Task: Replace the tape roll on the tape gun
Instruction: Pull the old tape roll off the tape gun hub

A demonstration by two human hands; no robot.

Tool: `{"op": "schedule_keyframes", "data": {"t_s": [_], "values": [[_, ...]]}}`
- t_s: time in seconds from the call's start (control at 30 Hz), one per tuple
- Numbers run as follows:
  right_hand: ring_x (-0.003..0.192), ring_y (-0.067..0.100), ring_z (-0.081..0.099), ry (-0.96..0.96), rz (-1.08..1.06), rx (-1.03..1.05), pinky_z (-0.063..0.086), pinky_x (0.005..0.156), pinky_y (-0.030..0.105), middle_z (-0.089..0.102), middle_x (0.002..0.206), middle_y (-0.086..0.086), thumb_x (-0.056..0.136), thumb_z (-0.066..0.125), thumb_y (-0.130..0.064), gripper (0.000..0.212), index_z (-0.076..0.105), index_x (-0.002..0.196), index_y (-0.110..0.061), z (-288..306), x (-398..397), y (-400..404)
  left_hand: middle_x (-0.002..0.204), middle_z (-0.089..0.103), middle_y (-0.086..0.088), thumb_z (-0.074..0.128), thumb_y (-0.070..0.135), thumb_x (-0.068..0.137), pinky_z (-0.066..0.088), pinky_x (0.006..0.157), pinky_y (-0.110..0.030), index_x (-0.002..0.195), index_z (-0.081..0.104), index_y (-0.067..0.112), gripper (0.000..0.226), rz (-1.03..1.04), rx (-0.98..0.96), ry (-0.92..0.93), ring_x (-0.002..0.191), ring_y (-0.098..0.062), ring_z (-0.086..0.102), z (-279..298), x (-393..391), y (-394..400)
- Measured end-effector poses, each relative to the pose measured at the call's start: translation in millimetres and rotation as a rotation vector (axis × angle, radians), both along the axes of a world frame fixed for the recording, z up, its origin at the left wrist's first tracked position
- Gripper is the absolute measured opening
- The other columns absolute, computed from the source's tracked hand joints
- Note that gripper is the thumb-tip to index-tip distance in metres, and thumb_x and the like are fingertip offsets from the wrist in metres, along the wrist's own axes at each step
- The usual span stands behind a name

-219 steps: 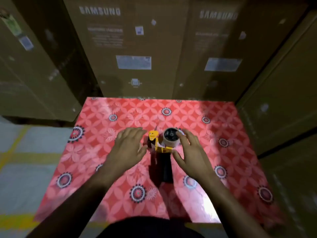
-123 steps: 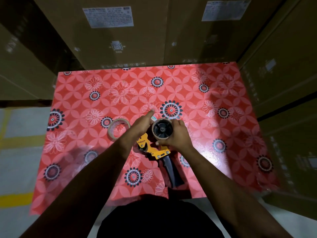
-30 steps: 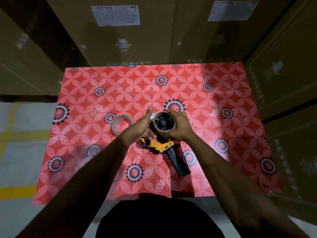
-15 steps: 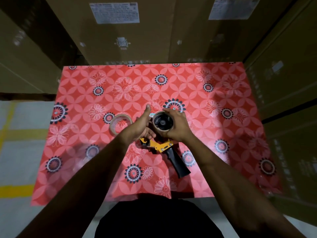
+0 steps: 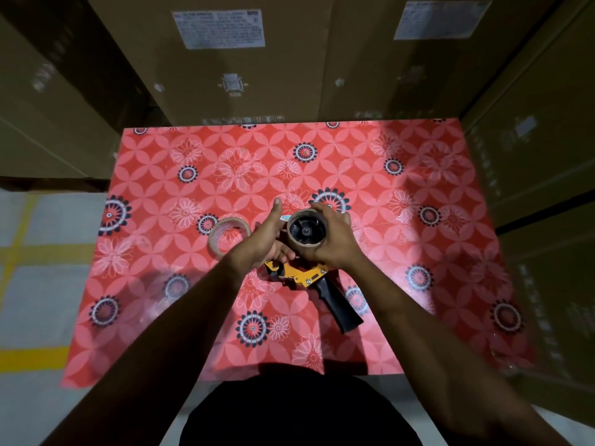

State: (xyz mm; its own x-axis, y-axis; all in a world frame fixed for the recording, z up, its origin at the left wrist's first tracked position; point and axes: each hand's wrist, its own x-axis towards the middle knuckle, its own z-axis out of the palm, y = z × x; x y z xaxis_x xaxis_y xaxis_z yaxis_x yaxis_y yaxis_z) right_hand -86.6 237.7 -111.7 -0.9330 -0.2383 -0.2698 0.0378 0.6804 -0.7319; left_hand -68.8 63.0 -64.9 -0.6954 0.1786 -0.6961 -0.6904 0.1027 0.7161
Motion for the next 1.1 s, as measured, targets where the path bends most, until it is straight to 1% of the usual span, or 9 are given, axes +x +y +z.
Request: {"op": "schedule_keyframes", "data": {"t_s": [0.1, 0.2, 0.33, 0.47, 0.53, 0.67, 0.83, 1.0, 1.1], "values": [[0.12, 0.024, 0.044, 0.005, -0.03, 0.048, 0.04, 0.095, 0.032, 0.047, 0.125, 0.005, 0.041, 0.086, -0.059, 0.112, 0.048, 0.136, -0.015, -0.5, 0.0, -1.6, 0.085, 0.064, -0.017, 0.009, 0.074, 0.097, 0.042, 0.046, -0.023, 0.11, 0.06, 0.009, 0.083, -0.007, 0.011, -0.007, 0.055, -0.014, 0.055, -3.6, -1.0, -3.3], [0.115, 0.025, 0.054, 0.053, 0.018, 0.021, 0.044, 0.094, 0.032, 0.058, 0.124, 0.004, 0.039, 0.076, -0.068, 0.111, 0.056, 0.134, -0.016, 1.1, -5.8, 3.0, 0.084, 0.062, -0.017, 0.011, 0.077, 0.094, 0.041, 0.047, -0.025, 0.116, 0.06, 0.002, 0.093, -0.009, -0.001, 0.004, 0.056, -0.015, 0.054, -10.6, -1.6, -6.4], [0.123, 0.031, 0.055, 0.006, 0.035, 0.002, 0.045, 0.104, 0.049, 0.063, 0.131, 0.0, 0.045, 0.08, -0.065, 0.11, 0.048, 0.142, -0.025, -2.2, -6.9, 4.9, 0.091, 0.059, -0.021, 0.01, 0.08, 0.092, 0.037, 0.049, -0.026, 0.107, 0.063, 0.013, 0.087, 0.001, -0.002, 0.02, 0.057, -0.015, 0.05, -11.4, -0.3, -3.4], [0.128, 0.027, 0.039, -0.014, -0.036, 0.057, 0.041, 0.106, 0.041, 0.046, 0.134, 0.008, 0.049, 0.096, -0.05, 0.113, 0.042, 0.143, -0.017, 0.9, -1.8, -5.9, 0.092, 0.058, -0.019, 0.008, 0.072, 0.097, 0.033, 0.045, -0.023, 0.103, 0.061, 0.018, 0.076, 0.041, 0.036, 0.027, 0.053, -0.013, 0.049, -1.3, 0.8, 0.0], [0.123, 0.026, 0.042, 0.022, -0.05, 0.06, 0.044, 0.103, 0.041, 0.047, 0.128, 0.006, 0.045, 0.094, -0.057, 0.111, 0.048, 0.137, -0.015, 3.5, -3.2, -6.0, 0.084, 0.058, -0.014, 0.009, 0.071, 0.099, 0.031, 0.045, -0.023, 0.103, 0.061, 0.014, 0.078, 0.051, 0.039, 0.032, 0.052, -0.012, 0.047, -0.8, 1.4, -0.9], [0.125, 0.029, 0.046, 0.046, 0.034, 0.044, 0.038, 0.106, 0.046, 0.057, 0.132, 0.003, 0.039, 0.072, -0.08, 0.12, 0.05, 0.142, -0.023, 1.5, -7.2, 4.9, 0.084, 0.06, -0.011, 0.01, 0.072, 0.098, 0.029, 0.047, -0.025, 0.106, 0.06, 0.01, 0.08, 0.053, 0.018, 0.042, 0.053, -0.012, 0.047, -4.3, 1.2, -2.3], [0.131, 0.026, 0.036, 0.007, -0.021, 0.057, 0.035, 0.108, 0.047, 0.051, 0.14, 0.001, 0.056, 0.093, -0.05, 0.112, 0.036, 0.15, -0.026, 3.2, -1.5, 0.0, 0.086, 0.061, -0.01, 0.009, 0.071, 0.098, 0.031, 0.046, -0.023, 0.108, 0.061, 0.018, 0.075, 0.062, 0.045, 0.051, 0.054, -0.012, 0.047, -2.6, 1.6, -2.2], [0.12, 0.022, 0.038, 0.029, -0.058, 0.138, 0.042, 0.103, 0.044, 0.052, 0.129, 0.003, 0.045, 0.091, -0.065, 0.11, 0.048, 0.135, -0.019, 7.5, -7.6, -1.1, 0.079, 0.059, -0.009, 0.008, 0.073, 0.097, 0.029, 0.046, -0.023, 0.108, 0.06, 0.01, 0.082, 0.044, 0.044, 0.039, 0.052, -0.011, 0.047, -2.7, 1.5, -1.5], [0.115, 0.02, 0.037, 0.024, 0.02, 0.08, 0.038, 0.099, 0.041, 0.059, 0.129, 0.0, 0.038, 0.069, -0.079, 0.117, 0.052, 0.14, -0.024, 7.8, -11.9, 9.4, 0.076, 0.062, -0.004, 0.008, 0.075, 0.095, 0.026, 0.048, -0.025, 0.104, 0.06, 0.011, 0.083, 0.033, 0.022, 0.016, 0.052, -0.009, 0.044, -3.9, 1.3, -1.3]]}}
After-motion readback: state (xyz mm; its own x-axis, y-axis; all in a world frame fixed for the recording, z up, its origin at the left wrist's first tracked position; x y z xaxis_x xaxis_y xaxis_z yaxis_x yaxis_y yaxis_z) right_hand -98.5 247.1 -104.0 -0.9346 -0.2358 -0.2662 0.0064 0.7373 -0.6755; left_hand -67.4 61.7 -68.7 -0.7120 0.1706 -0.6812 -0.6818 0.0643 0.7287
